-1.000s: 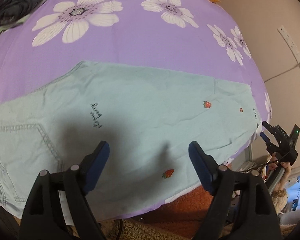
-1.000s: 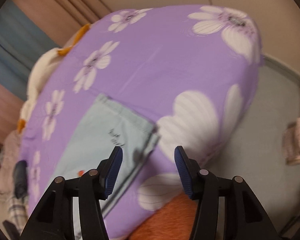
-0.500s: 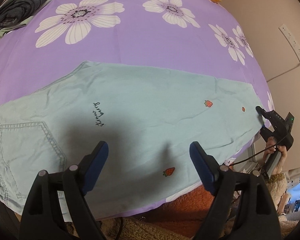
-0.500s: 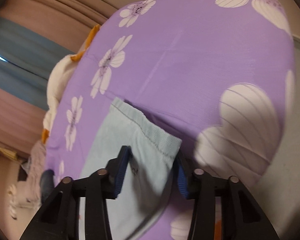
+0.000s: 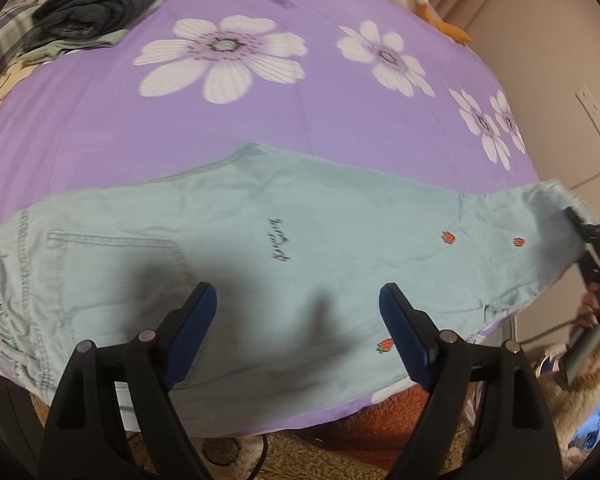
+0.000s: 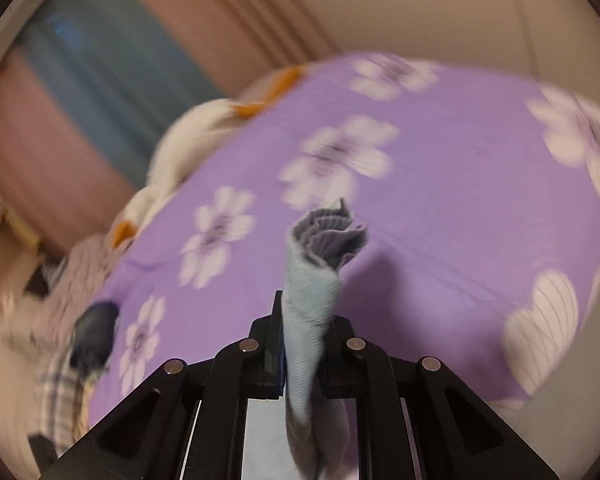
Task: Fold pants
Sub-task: 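Lift the leg cuff with the right tool and fold it over the jeans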
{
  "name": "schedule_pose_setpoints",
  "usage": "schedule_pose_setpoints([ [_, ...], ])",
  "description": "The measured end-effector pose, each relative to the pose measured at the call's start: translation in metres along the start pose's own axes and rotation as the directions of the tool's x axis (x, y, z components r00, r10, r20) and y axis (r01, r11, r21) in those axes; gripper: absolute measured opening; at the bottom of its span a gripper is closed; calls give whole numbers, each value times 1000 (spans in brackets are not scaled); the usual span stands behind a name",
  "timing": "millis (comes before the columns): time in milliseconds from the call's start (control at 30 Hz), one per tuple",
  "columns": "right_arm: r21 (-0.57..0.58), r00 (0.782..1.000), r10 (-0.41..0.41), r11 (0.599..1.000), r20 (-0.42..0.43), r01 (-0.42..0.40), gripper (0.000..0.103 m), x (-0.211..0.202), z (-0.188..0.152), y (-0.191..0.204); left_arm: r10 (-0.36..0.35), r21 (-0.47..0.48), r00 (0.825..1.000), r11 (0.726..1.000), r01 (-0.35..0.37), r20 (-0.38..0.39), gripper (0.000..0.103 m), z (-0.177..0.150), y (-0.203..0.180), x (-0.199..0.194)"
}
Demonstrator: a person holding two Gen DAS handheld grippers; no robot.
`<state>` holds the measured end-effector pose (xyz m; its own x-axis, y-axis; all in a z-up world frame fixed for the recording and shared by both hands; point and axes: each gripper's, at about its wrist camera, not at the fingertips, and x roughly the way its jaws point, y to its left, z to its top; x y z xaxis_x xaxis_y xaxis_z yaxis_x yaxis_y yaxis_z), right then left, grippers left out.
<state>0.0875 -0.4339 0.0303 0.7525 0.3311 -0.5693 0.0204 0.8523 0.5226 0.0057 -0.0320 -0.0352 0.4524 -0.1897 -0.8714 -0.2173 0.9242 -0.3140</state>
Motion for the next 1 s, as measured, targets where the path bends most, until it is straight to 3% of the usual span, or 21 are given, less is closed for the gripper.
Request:
schedule_pose_setpoints([
  [167, -181, 994, 103, 977, -41, -109, 14, -8, -17, 79, 23, -32, 999, 999, -22, 36, 84, -3, 16, -12],
  [233, -227, 981, 170, 956, -97, -188, 14, -5, -31, 106, 31, -41, 999, 999, -29, 44, 84, -5, 22, -16],
  [267, -250, 961, 222, 933, -163, -258, 14, 1, -43, 124, 32, -47, 998, 998, -30, 48, 85, -6, 24, -17],
  [333, -271, 939, 254, 910, -232, -313, 14, 13, -60, 142, 32, -61, 998, 998, -28, 55, 85, -8, 30, -19],
  [467, -328, 903, 210, 881, -376, -341, 14, 44, -108, 174, 35, -81, 998, 996, -31, 56, 85, -12, 40, -22],
  [567, -334, 846, 168, 866, -506, -372, 14, 68, -144, 183, 36, -90, 998, 996, -30, 58, 86, -16, 46, -24],
  [700, -403, 784, 19, 851, -620, -338, 15, 97, -191, 185, 32, -100, 998, 995, -27, 54, 86, -17, 52, -22],
  [767, -408, 766, -19, 855, -642, -320, 16, 104, -202, 179, 27, -100, 998, 995, -21, 53, 87, -18, 53, -22],
  [833, -403, 765, -22, 859, -644, -315, 17, 107, -203, 175, 20, -98, 999, 995, -15, 51, 87, -17, 53, -21],
  [867, -394, 760, -14, 861, -649, -321, 20, 106, -202, 175, 18, -97, 999, 995, -13, 49, 88, -17, 54, -20],
  [933, -353, 731, 17, 868, -682, -350, 47, 103, -197, 175, 14, -95, 999, 995, -9, 50, 88, -15, 54, -19],
  [967, -336, 721, 36, 868, -692, -366, 54, 99, -193, 176, 9, -94, 999, 996, -4, 51, 89, -14, 54, -19],
  [1000, -332, 724, 55, 863, -687, -381, 59, 90, -187, 176, 1, -94, 999, 996, 4, 51, 90, -13, 54, -19],
])
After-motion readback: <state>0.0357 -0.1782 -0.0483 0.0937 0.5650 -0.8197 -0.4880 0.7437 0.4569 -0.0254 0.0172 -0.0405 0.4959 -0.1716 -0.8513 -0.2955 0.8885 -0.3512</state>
